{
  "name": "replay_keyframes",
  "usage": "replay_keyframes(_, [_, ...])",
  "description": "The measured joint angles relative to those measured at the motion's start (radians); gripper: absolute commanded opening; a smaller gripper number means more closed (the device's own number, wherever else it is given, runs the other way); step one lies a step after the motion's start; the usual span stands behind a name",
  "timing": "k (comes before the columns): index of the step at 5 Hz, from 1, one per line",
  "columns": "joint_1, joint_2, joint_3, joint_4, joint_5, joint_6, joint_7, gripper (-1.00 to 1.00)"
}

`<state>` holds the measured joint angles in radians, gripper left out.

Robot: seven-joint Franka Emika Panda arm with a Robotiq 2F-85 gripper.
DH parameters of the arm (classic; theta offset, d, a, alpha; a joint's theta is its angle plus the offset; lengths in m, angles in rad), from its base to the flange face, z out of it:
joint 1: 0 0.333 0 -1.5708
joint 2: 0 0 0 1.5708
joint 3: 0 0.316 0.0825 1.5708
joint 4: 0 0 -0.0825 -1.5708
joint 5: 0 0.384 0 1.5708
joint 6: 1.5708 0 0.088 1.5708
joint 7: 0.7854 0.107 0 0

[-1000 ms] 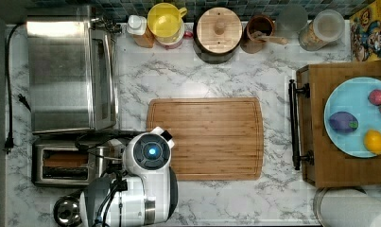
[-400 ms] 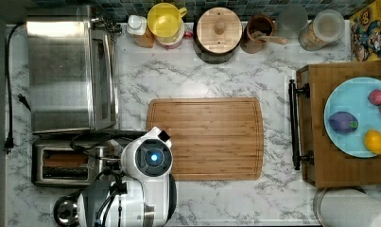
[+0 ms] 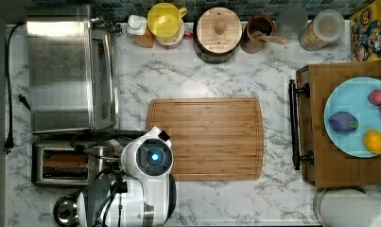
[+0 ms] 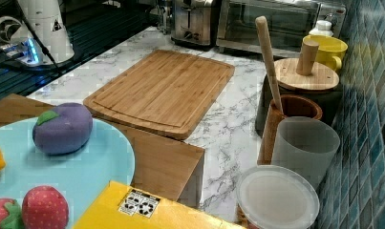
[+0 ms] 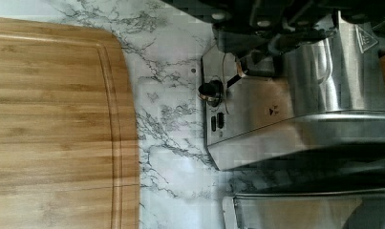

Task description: Turn on the toaster.

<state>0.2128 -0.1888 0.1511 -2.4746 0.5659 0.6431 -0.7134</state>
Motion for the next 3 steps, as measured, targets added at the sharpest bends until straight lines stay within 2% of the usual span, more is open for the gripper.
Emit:
replay_keyframes(1, [-0.005,0.035,0.029,0.002,-0.002,0.002,0.0,-1.0])
replay_keyframes(3, [0.0,0.193,0.057,0.051,-0.093,0.051,0.046,-1.0])
